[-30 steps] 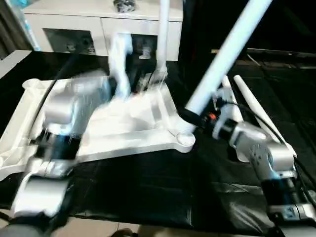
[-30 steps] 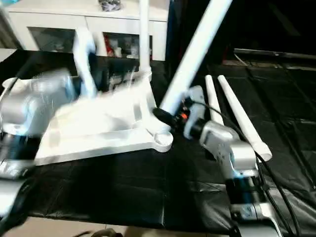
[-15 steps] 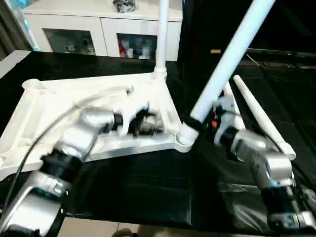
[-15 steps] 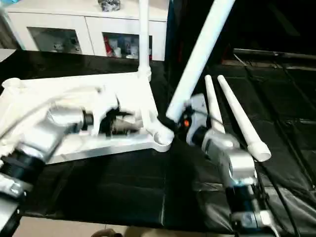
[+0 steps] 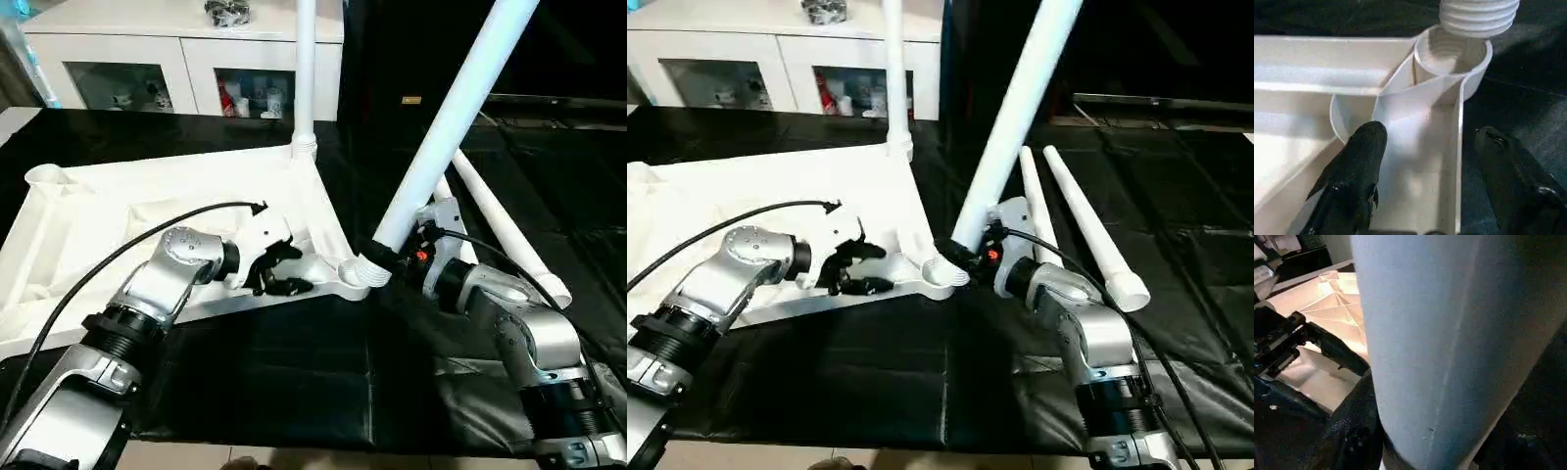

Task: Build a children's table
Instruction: Insert table leg to table base

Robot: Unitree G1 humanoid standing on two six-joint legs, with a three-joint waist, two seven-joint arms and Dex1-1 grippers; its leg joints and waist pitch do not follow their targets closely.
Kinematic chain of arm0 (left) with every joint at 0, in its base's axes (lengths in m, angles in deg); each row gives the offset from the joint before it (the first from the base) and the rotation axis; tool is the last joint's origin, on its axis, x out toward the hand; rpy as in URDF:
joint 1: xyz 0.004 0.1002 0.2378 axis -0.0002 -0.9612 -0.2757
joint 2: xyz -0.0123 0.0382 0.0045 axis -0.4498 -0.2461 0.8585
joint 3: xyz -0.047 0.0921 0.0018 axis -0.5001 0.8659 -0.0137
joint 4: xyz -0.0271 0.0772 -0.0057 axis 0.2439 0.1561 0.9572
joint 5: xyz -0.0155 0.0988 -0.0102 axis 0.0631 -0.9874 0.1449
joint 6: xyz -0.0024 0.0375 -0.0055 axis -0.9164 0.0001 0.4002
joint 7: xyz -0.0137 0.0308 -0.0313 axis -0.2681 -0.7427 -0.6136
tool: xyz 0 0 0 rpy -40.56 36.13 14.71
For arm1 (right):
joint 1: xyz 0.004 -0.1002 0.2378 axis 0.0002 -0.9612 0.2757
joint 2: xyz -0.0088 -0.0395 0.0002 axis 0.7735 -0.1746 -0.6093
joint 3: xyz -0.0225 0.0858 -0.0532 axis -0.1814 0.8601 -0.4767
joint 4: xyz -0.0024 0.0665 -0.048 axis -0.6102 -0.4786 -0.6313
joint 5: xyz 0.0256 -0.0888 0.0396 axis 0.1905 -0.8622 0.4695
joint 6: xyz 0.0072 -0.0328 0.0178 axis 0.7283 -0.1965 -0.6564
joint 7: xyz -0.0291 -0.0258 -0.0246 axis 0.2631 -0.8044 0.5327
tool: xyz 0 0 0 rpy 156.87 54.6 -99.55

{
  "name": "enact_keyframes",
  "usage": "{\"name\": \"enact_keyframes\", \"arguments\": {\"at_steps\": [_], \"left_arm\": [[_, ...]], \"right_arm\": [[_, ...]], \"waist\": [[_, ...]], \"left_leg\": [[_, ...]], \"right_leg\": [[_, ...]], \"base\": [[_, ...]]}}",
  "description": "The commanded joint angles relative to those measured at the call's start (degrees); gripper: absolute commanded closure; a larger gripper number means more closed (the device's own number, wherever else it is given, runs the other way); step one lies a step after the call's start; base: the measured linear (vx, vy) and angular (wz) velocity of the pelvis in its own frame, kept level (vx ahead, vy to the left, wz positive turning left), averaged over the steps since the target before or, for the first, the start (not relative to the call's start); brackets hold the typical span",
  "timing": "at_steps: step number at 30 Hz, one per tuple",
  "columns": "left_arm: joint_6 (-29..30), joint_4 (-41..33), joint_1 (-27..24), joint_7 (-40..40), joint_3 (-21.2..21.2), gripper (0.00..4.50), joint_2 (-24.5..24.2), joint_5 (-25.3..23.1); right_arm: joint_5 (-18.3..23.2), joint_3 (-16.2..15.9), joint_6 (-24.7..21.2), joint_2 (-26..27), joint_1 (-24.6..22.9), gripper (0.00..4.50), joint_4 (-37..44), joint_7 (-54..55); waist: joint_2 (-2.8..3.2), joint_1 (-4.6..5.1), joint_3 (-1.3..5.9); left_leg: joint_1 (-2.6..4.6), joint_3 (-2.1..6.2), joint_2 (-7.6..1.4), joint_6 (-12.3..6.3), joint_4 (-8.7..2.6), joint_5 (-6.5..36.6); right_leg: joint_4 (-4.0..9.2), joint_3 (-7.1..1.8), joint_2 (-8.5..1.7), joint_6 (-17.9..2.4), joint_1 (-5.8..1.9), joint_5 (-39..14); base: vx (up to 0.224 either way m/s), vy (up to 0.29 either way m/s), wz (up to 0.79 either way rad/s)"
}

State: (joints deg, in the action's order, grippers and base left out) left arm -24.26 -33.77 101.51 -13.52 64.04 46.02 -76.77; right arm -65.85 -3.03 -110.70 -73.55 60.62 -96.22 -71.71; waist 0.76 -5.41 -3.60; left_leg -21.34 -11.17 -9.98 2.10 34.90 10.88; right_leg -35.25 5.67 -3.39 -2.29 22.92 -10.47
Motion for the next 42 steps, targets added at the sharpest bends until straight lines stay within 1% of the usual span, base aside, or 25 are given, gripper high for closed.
{"name": "enact_keyframes", "arguments": {"at_steps": [1, 5, 6, 7, 8, 11, 12, 14, 16, 17, 18, 19, 20, 21, 22, 25, 30, 31, 36, 37, 38, 39, 42], "left_arm": [[0.5, 0.2, -0.3, 1.3, 0.5, 1.27, 0.2, 0.1], [1.3, 1.1, 0.0, 0.9, 0.5, 1.27, 0.7, -0.9], [1.6, 1.5, 0.0, 0.7, 0.6, 1.44, 0.8, -1.1], [2.0, 1.9, 0.0, 0.4, 0.5, 1.44, 1.1, -1.3], [2.3, 2.0, 0.1, 0.4, 0.4, 1.62, 1.3, -1.2], [4.3, 2.6, 0.1, 0.3, -0.7, 1.73, 2.5, 0.0], [4.4, 2.6, 0.0, 0.5, -1.0, 1.88, 2.6, 0.2], [4.2, 2.7, 0.0, 1.1, -1.0, 2.07, 2.7, 0.2], [4.1, 2.9, 0.0, 1.3, -1.3, 2.1, 2.8, 0.2], [3.8, 3.1, 0.0, 1.4, -1.5, 2.15, 2.9, 0.2], [3.5, 3.3, 0.0, 1.4, -1.7, 2.26, 3.0, 0.3], [2.7, 3.9, 0.1, 1.3, -2.0, 2.38, 3.2, 0.4], [2.5, 4.0, 0.1, 1.3, -2.0, 2.51, 3.2, 0.3], [2.1, 4.5, 0.3, 1.4, -2.0, 2.51, 3.2, 0.1], [1.6, 4.8, 0.4, 1.4, -1.9, 2.65, 3.0, -0.4], [1.3, 5.1, 0.4, 1.5, -1.9, 2.78, 3.0, -0.7], [1.1, 5.3, 0.3, 2.0, -1.9, 3.25, 2.9, -0.9], [1.1, 5.4, 0.3, 2.1, -1.9, 3.25, 2.9, -0.9], [0.8, 6.1, 0.5, 2.7, -1.9, 3.74, 2.9, -1.1], [0.7, 6.2, 0.6, 2.9, -1.9, 3.74, 2.9, -1.1], [0.7, 6.3, 0.6, 3.1, -1.9, 3.92, 2.9, -1.1], [0.7, 6.3, 0.6, 3.2, -1.8, 4.01, 2.9, -1.1], [0.6, 6.4, 0.7, 3.9, -1.6, 4.13, 2.7, -1.4]], "right_arm": [[-0.1, -0.4, -0.2, -0.2, -0.2, 2.56, 1.5, -0.3], [-0.3, -0.6, -0.2, -0.1, -0.4, 2.56, 1.7, -0.3], [-0.3, -0.7, -0.2, -0.1, -0.4, 2.56, 1.8, -0.3], [-0.3, -0.7, -0.3, -0.1, -0.6, 2.56, 2.0, -0.3], [-0.3, -0.8, -0.4, -0.1, -0.6, 2.56, 2.1, -0.3], [-0.5, -0.9, -0.3, -0.1, -0.8, 2.56, 2.1, -0.5], [-0.5, -1.0, -0.3, -0.1, -0.9, 2.56, 2.1, -0.6], [-0.6, -1.1, -0.3, -0.1, -1.0, 2.56, 2.1, -0.6], [-0.6, -1.2, -0.3, -0.2, -1.0, 2.56, 2.0, -0.7], [-0.7, -1.3, -0.3, -0.2, -1.0, 2.56, 2.0, -0.7], [-0.7, -1.3, -0.3, -0.2, -1.0, 2.56, 2.0, -0.8], [-0.7, -1.4, -0.2, -0.3, -0.9, 2.56, 1.9, -0.9], [-0.8, -1.5, -0.2, -0.3, -0.9, 2.56, 1.9, -0.9], [-0.8, -1.5, -0.2, -0.3, -0.9, 2.56, 1.9, -1.0], [-0.8, -1.6, -0.2, -0.3, -0.8, 2.56, 1.8, -1.1], [-0.9, -1.6, -0.2, -0.3, -0.8, 2.56, 1.7, -1.2], [-1.1, -2.0, 0.3, -0.4, -0.8, 2.56, 1.5, -1.5], [-1.1, -2.0, 0.3, -0.4, -0.9, 2.56, 1.5, -1.5], [-1.4, -2.0, 0.5, -0.4, -0.8, 2.56, 1.4, -1.7], [-1.4, -2.1, 0.5, -0.4, -0.7, 2.56, 1.3, -1.7], [-1.5, -2.1, 0.5, -0.4, -0.7, 2.56, 1.3, -1.8], [-1.5, -2.1, 0.6, -0.4, -0.7, 2.56, 1.2, -1.8], [-1.6, -2.2, 0.7, -0.3, -0.5, 2.56, 1.0, -1.9]], "waist": [[0.33, -0.08, 4.71], [0.41, -0.07, 4.73], [0.37, -0.06, 4.72], [0.4, -0.05, 4.73], [0.38, 0.0, 4.72], [0.42, -0.04, 4.72], [0.4, -0.04, 4.73], [0.35, -0.05, 4.67], [0.39, 0.0, 4.63], [0.2, 0.03, 4.64], [0.3, -0.02, 4.64], [0.2, 0.03, 4.6], [0.25, -0.01, 4.63], [0.2, -0.05, 4.66], [0.15, 0.0, 4.64], [0.23, -0.04, 4.66], [0.25, -0.02, 4.58], [0.28, -0.04, 4.6], [0.38, -0.01, 4.58], [0.37, -0.02, 4.6], [0.36, -0.02, 4.58], [0.43, -0.02, 4.56], [0.41, -0.01, 4.55]], "left_leg": [[0.85, 2.02, -3.53, -1.02, -3.6, 6.7], [0.81, 2.02, -3.6, -1.05, -3.59, 6.5], [0.77, 2.01, -3.56, -1.11, -3.59, 6.5], [0.81, 2.0, -3.5, -1.14, -3.55, 6.6], [0.77, 2.02, -3.52, -1.21, -3.58, 6.5], [0.81, 2.03, -3.57, -1.34, -3.57, 6.6], [0.83, 2.03, -3.58, -1.3, -3.56, 6.7], [0.81, 2.04, -3.55, -1.32, -3.58, 6.9], [0.82, 2.05, -3.53, -1.31, -3.6, 7.2], [0.84, 2.05, -3.58, -1.31, -3.64, 7.2], [0.84, 2.04, -3.53, -1.35, -3.6, 7.1], [0.8, 2.02, -3.49, -1.38, -3.6, 7.2], [0.82, 2.02, -3.46, -1.42, -3.58, 7.2], [0.8, 2.06, -3.51, -1.51, -3.61, 7.0], [0.8, 2.06, -3.52, -1.52, -3.63, 7.0], [0.84, 2.09, -3.58, -1.52, -3.64, 7.0], [0.85, 2.07, -3.56, -1.36, -3.66, 7.4], [0.84, 2.07, -3.55, -1.4, -3.67, 7.3], [0.89, 2.06, -3.53, -1.32, -3.67, 7.6], [0.9, 2.08, -3.56, -1.3, -3.68, 7.6], [0.88, 2.1, -3.59, -1.3, -3.71, 7.6], [0.93, 2.11, -3.64, -1.25, -3.73, 7.8], [0.96, 2.1, -3.6, -1.09, -3.73, 8.1]], "right_leg": [[4.21, -3.91, -5.85, -9.3, -3.51, -10.0], [4.06, -3.95, -5.92, -10.0, -3.55, -8.8], [4.09, -3.95, -5.91, -10.0, -3.58, -8.7], [4.14, -3.96, -5.96, -9.9, -3.61, -8.9], [4.13, -3.94, -5.91, -9.9, -3.62, -8.9], [4.16, -3.91, -5.95, -10.3, -3.6, -8.7], [4.19, -3.93, -6.01, -10.3, -3.64, -8.8], [4.3, -3.91, -6.0, -10.3, -3.63, -9.5], [4.36, -3.92, -5.95, -10.0, -3.61, -10.0], [4.36, -3.92, -5.97, -9.9, -3.65, -10.1], [4.38, -3.92, -5.97, -9.9, -3.61, -10.3], [4.44, -3.91, -5.95, -9.8, -3.63, -10.5], [4.49, -3.91, -5.98, -9.7, -3.64, -10.7], [4.48, -3.91, -6.0, -9.5, -3.66, -10.7], [4.43, -3.91, -5.96, -9.5, -3.64, -10.7], [4.44, -3.91, -6.03, -9.5, -3.61, -10.7], [4.5, -3.93, -6.04, -9.4, -3.61, -11.2], [4.5, -3.93, -6.03, -9.4, -3.61, -11.2], [4.58, -3.93, -6.04, -9.4, -3.58, -11.4], [4.54, -3.94, -6.05, -9.4, -3.58, -11.3], [4.52, -3.92, -6.02, -9.6, -3.57, -11.1], [4.56, -3.92, -6.08, -9.6, -3.53, -11.3], [4.62, -3.95, -6.08, -9.6, -3.56, -11.6]], "base": [[0.0, 0.0, 0.0], [0.0, 0.0, 0.0], [0.0, 0.0, 0.0], [0.0, 0.0, 0.0], [0.0, 0.0, 0.0], [0.0, 0.0, 0.0], [0.0, 0.0, 0.0], [0.0, 0.0, 0.0], [0.0, 0.0, 0.0], [0.0, 0.0, 0.0], [0.0, 0.0, 0.0], [0.0, 0.0, 0.0], [0.0, 0.0, 0.0], [0.0, 0.0, 0.0], [0.0, 0.0, 0.0], [0.0, 0.0, 0.0], [0.0, 0.0, 0.0], [0.0, 0.0, 0.0], [0.0, 0.0, 0.0], [0.0, 0.0, 0.0], [0.0, 0.0, 0.0], [0.0, 0.0, 0.0], [0.0, 0.0, 0.0]]}}
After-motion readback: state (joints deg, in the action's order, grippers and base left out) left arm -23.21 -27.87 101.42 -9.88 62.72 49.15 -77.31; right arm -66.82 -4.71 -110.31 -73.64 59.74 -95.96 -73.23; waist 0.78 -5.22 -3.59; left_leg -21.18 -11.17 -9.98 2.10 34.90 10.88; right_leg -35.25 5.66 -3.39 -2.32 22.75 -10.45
